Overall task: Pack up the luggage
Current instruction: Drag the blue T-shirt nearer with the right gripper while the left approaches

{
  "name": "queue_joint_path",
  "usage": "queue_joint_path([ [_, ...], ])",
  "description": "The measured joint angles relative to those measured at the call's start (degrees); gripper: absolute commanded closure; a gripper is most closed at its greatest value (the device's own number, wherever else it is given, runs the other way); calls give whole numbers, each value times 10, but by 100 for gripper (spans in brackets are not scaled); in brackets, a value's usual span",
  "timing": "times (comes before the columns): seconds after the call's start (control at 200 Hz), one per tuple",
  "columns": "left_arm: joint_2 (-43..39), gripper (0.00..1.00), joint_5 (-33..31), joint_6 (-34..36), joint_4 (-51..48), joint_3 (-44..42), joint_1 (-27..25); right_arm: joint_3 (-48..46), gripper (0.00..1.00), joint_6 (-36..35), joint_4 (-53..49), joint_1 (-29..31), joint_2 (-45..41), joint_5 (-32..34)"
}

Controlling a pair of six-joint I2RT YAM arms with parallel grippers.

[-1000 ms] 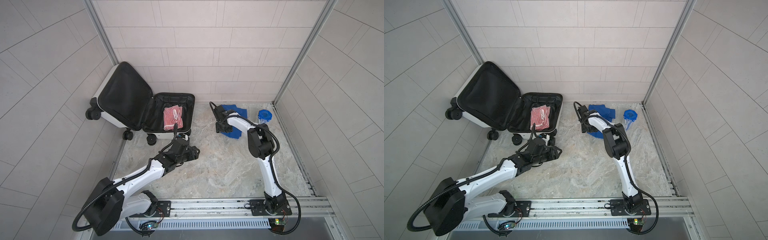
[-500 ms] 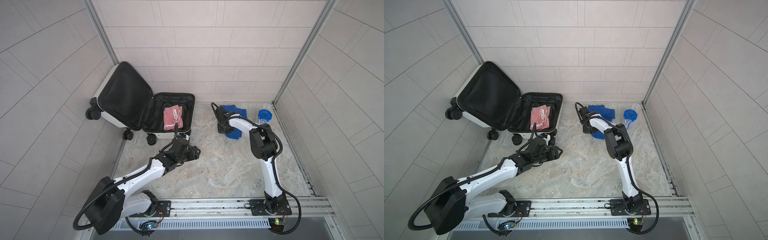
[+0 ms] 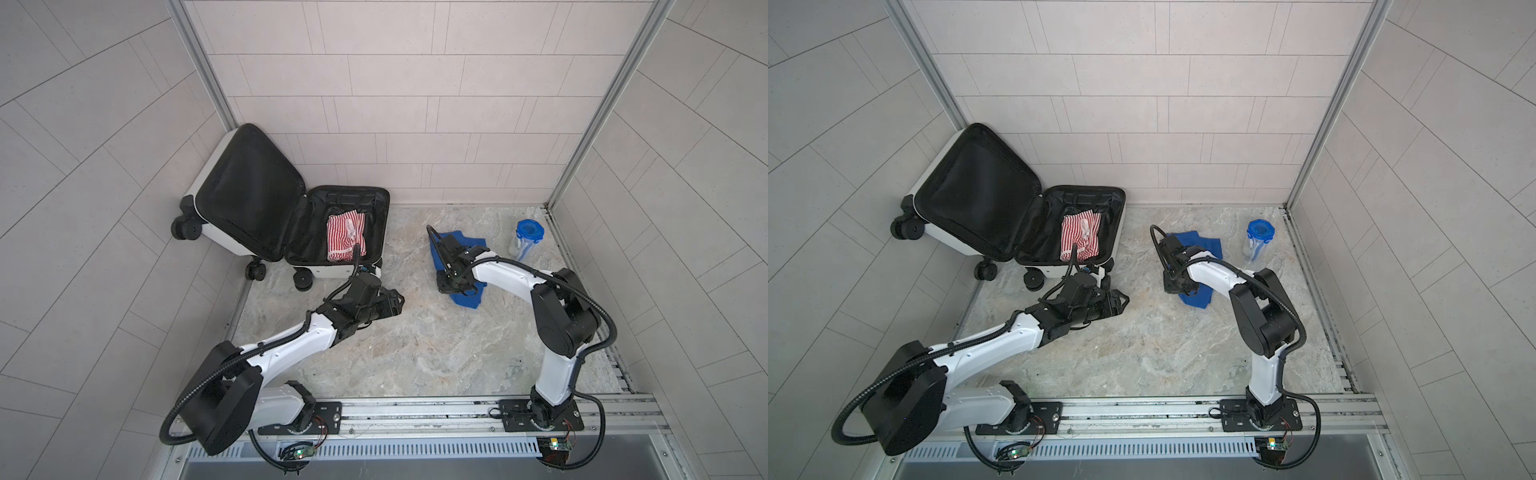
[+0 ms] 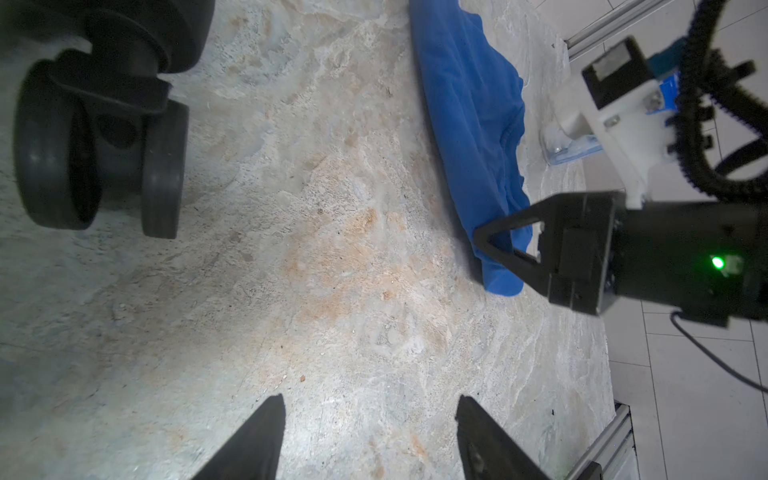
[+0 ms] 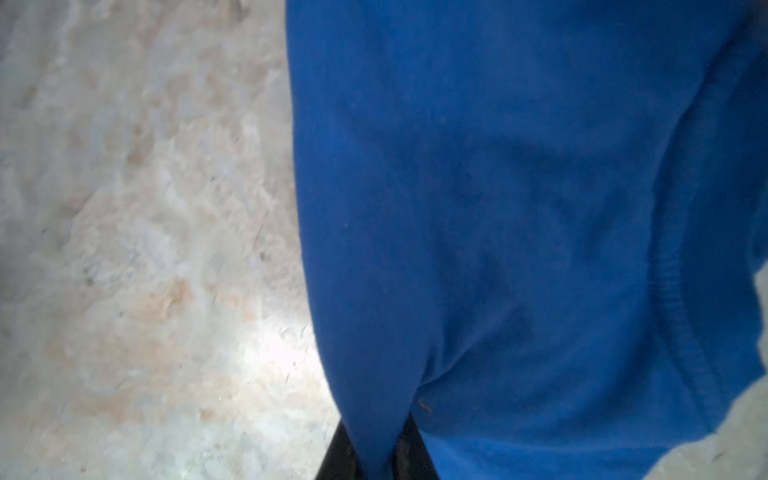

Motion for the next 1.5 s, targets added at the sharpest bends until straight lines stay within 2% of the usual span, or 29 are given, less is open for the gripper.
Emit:
queue_joint_path([
  [0.235,8,28,-2,-7,13,2,7,-93,85,45,26,75,-68,-15],
  [0.505,12,29,-5,-19,24,2,17,-144,78,132,80,184,-112,-29],
  [0.585,12,28,-5,-20,26,1,21,-144,69,149,92,212,-112,-31],
  [0.695,12,29,-5,-20,29,1,24,-144,48,167,103,234,-112,-36],
  [0.77,12,28,-2,-20,31,0,24,-143,37,175,105,234,-113,-33],
  [0.866,13,29,6,-19,31,-1,25,-143,30,171,100,233,-121,-25],
  [1.161,38,29,42,-8,26,-1,23,-176,24,168,101,210,-228,-7],
  [1.306,63,30,55,-6,32,1,16,-211,22,162,100,149,-270,-6],
  [1.501,112,31,68,-7,46,19,-5,-280,20,147,103,29,-307,-29],
])
